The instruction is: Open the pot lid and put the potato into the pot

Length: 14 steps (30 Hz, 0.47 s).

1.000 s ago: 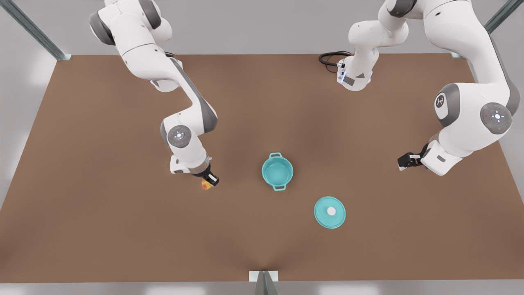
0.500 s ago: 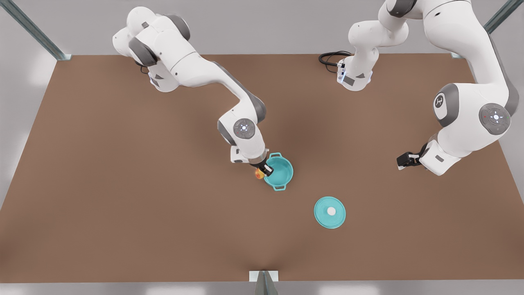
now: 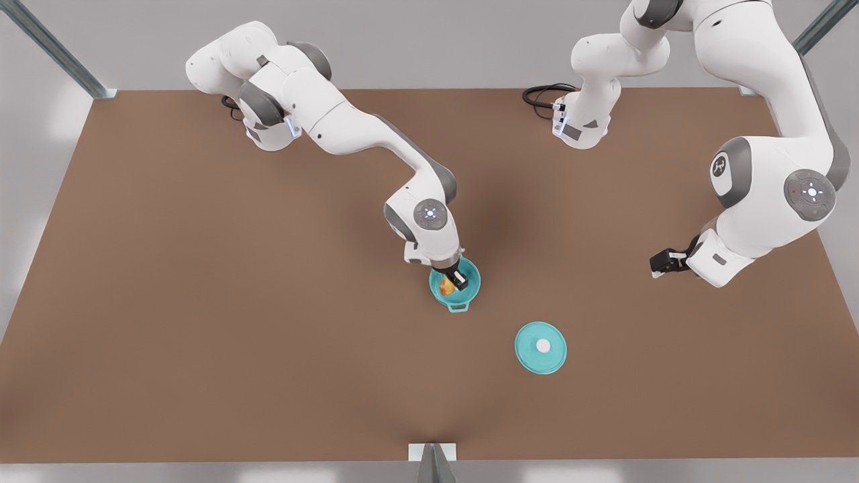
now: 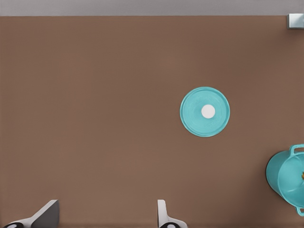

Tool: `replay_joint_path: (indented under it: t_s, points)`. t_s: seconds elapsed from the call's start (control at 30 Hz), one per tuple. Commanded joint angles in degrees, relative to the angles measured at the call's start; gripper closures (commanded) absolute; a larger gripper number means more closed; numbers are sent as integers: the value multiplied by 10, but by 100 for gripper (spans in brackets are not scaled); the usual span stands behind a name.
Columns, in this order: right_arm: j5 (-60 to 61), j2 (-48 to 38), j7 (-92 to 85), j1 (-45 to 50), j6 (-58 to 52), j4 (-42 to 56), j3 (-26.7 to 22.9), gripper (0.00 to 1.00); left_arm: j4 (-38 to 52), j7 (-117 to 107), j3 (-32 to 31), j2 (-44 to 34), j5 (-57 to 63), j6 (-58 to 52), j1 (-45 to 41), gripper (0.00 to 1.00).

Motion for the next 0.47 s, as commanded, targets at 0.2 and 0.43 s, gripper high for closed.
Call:
replay_joint_path:
  t_s: [0.2,0.43]
  points:
    - [-3,-147,-346,-175,-349,-2,-70,0,5,2,0,2,-1,4,2,0]
    - [-39,-389,-982,-429,-341,-251,-71,0,24,-12,1,13,-6,4,5,0]
